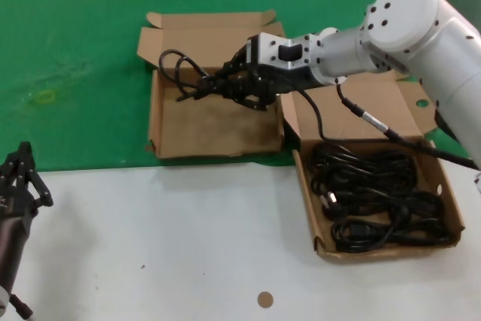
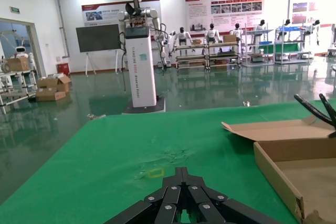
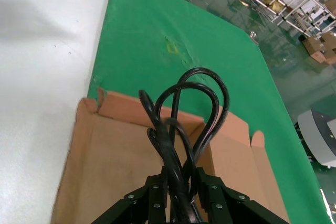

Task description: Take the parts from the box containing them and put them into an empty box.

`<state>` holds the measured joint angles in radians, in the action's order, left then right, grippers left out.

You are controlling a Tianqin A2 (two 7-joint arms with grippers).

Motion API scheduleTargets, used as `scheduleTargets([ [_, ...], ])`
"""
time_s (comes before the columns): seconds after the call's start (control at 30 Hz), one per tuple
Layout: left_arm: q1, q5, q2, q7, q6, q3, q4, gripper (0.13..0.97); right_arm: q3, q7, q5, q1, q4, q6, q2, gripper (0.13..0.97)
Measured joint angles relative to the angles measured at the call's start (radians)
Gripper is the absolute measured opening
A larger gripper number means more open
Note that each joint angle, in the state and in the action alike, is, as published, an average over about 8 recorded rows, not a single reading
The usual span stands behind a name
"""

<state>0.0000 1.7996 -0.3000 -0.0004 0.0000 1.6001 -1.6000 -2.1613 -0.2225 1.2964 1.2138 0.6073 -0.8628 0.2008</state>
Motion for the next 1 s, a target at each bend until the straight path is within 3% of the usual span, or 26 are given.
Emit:
scheduleTargets([
  [0.13,0.000,0.000,0.000,0.000,0.000,0.000,0.000,0.144,-0.002,-0.003,-0.006,0.003,-0.010,0.012,0.000,0.237],
  [0.43,0.000,0.000,0.000,0.000,0.000,0.000,0.000,0.144,-0.002,-0.003,-0.012,0.002,-0.015,0.024,0.004,0.326],
  [0.73,0.000,0.000,0.000,0.000,0.000,0.000,0.000,0.167,0.028,0.009,0.015,-0.062,0.037,0.068,0.009,0.486],
  [1.0,0.000,0.000,0.000,0.000,0.000,0.000,0.000,0.240,0.083,0.031,0.065,-0.182,0.136,0.149,0.018,0.700],
])
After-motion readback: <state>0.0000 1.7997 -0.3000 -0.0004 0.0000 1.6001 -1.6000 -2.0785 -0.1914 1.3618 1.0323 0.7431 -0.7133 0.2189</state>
